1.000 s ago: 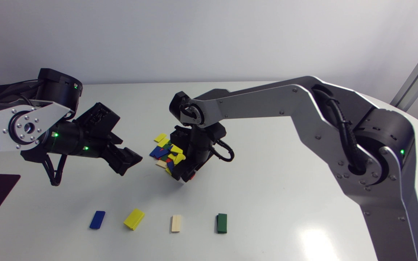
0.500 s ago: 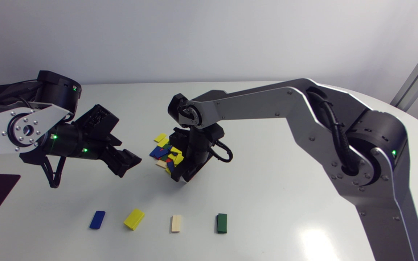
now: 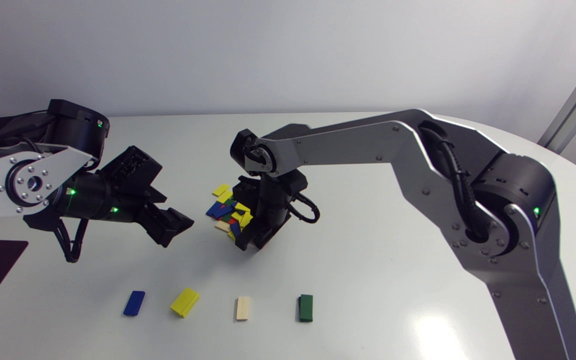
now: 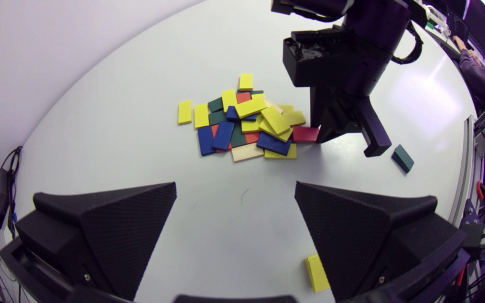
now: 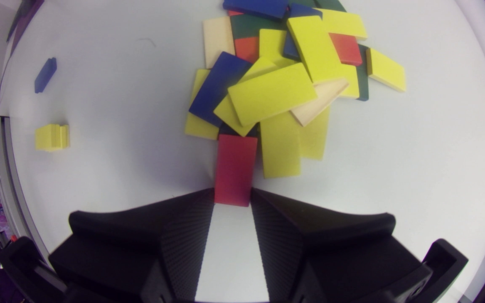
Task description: Take domino bricks one by one from the mixed stack on the table and place each onto the existing stack of the same color.
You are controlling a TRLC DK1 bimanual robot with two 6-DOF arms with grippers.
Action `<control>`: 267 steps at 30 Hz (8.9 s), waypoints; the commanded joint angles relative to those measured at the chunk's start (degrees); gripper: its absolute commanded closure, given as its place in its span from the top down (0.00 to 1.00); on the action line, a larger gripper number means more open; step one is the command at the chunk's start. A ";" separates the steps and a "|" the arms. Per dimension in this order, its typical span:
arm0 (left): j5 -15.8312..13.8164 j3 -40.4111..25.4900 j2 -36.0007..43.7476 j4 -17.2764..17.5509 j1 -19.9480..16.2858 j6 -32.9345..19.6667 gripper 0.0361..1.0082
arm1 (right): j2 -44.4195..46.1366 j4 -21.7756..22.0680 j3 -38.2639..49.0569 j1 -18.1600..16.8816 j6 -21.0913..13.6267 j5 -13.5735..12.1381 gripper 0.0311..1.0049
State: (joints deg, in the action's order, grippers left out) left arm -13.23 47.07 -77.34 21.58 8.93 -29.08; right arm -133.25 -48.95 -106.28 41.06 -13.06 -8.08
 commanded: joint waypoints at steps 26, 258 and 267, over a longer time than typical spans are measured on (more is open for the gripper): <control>-0.30 -1.63 3.95 0.04 1.53 0.25 0.99 | 19.08 4.56 20.32 -1.33 3.13 5.35 0.23; 5.85 -0.75 -4.31 -4.53 14.80 9.57 0.99 | 42.28 7.20 53.72 -5.64 -63.76 3.77 0.25; 5.94 -1.10 -2.73 -4.09 15.15 9.66 0.99 | 42.11 8.34 56.27 -5.37 -50.05 3.86 0.25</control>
State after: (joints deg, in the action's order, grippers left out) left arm -7.44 47.40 -81.41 17.12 23.66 -21.06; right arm -91.59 -40.36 -51.92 35.33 -67.26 -4.45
